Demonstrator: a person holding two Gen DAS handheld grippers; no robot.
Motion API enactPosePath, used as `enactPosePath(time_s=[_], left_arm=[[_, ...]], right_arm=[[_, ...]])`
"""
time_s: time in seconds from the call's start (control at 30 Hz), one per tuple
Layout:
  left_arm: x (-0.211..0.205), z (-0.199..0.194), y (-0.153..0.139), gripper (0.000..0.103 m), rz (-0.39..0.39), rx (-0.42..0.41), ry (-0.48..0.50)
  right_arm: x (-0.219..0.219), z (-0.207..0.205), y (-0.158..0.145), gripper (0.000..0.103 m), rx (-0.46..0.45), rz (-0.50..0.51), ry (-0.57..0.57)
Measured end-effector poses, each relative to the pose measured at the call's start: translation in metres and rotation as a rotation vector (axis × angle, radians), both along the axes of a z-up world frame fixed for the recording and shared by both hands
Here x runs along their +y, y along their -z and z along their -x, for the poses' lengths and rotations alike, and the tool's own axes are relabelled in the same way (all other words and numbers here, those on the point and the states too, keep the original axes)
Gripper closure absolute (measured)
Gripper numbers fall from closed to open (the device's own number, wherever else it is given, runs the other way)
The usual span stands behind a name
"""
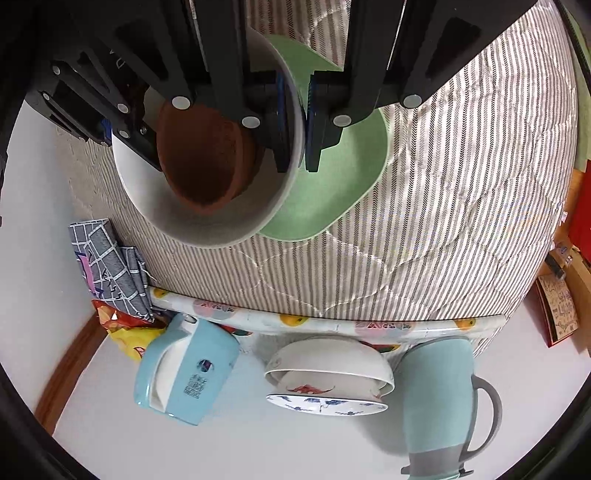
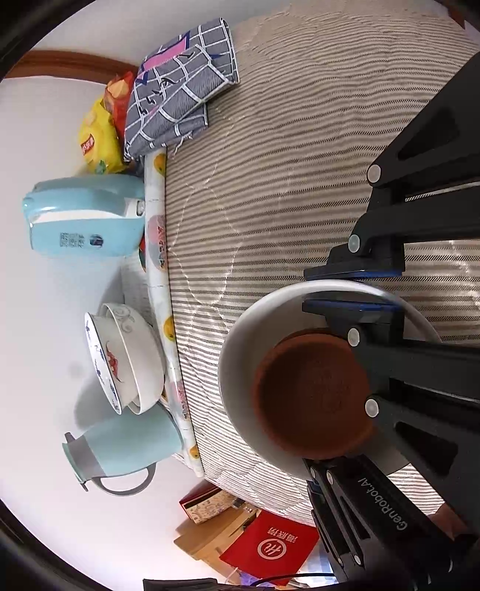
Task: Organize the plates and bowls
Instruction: 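Lift the white bowl with both grippers and lower it onto the green plate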
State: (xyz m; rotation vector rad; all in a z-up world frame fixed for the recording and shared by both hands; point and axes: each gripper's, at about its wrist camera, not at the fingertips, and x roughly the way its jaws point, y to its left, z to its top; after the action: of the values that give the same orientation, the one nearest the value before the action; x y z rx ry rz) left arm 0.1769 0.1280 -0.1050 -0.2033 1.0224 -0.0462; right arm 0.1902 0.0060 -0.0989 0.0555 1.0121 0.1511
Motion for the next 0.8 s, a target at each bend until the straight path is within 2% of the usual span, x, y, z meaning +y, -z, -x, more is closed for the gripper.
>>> enactPosePath(time_s=[0.8], left_arm=[[0.019, -0.021, 0.024, 0.094, -0.009, 0.018, -0.016]], right_arm=[[0.019, -0.024, 0.027, 0.094, 0.020, -0.004, -0.024]])
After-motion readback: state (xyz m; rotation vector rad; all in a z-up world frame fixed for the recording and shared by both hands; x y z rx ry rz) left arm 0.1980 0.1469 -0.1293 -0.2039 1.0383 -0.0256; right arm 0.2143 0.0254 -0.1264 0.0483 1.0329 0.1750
